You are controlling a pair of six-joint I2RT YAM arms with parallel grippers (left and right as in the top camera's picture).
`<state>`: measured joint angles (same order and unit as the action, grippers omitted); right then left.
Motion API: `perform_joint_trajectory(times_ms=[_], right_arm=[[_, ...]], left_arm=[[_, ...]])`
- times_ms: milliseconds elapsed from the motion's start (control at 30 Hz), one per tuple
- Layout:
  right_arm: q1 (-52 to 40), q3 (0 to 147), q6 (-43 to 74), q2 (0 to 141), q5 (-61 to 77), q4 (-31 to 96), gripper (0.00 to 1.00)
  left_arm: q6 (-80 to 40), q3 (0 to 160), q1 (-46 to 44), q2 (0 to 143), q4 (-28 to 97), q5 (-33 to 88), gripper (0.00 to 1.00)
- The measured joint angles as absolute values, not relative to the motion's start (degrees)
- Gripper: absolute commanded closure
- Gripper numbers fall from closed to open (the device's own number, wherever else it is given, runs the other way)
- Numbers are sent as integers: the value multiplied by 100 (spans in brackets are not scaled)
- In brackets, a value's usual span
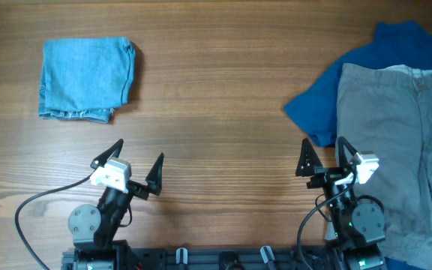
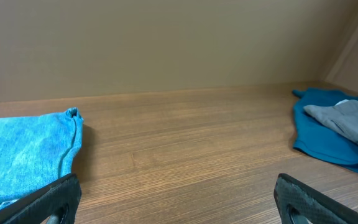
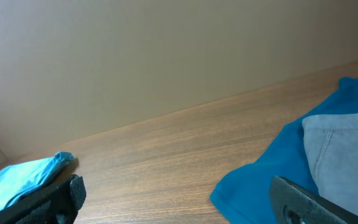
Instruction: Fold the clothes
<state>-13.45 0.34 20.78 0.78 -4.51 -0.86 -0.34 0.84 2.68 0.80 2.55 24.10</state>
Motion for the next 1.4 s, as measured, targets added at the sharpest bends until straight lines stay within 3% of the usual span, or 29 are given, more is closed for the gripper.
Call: perform_joint_trajectory(times_ms=[1400], right_arm=[[-1345, 34, 2082, 78, -443, -82, 0]], left_arm=[[-34, 75, 174, 78, 91, 2458, 0]])
